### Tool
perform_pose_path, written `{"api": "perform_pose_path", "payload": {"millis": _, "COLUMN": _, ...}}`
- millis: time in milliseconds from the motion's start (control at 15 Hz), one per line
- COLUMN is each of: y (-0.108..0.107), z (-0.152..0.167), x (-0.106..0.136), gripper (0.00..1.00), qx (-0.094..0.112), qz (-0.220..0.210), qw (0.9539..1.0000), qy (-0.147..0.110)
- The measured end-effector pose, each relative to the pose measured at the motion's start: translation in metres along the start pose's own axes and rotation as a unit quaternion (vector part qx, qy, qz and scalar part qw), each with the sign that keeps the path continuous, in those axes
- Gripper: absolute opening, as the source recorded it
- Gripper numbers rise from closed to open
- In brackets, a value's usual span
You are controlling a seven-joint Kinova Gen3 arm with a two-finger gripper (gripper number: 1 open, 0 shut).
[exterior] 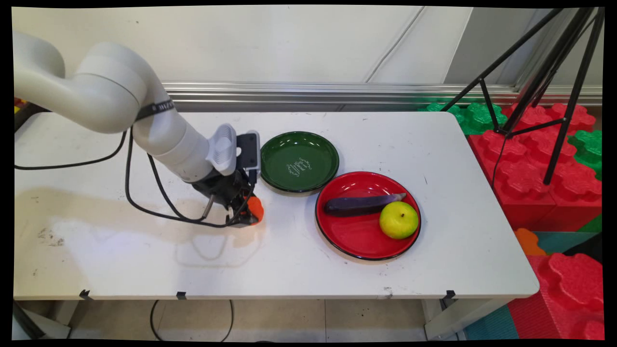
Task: Place the picked object on the table
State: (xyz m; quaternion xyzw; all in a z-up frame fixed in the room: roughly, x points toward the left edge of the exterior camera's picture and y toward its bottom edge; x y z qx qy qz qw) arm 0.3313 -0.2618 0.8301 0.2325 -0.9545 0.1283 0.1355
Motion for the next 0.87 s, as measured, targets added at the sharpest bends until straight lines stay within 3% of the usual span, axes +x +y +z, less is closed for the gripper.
{"api": "perform_pose_path", "payload": {"millis": 600, "y": 0.004, "z": 0.022, "x": -0.006, "gripper": 0.00, "qx": -0.008, "qz": 0.000, "qw": 0.9999, "qy": -0.006}}
{"api": "perform_pose_path", "payload": {"millis": 667, "y": 0.004, "z": 0.023, "x": -0.006, "gripper": 1.00, "qx": -0.008, "qz": 0.000, "qw": 1.0000, "qy": -0.005}}
{"api": "perform_pose_path", "payload": {"millis": 867, "y": 0.003, "z": 0.024, "x": -0.008, "gripper": 1.00, "qx": -0.008, "qz": 0.001, "qw": 1.0000, "qy": -0.001}}
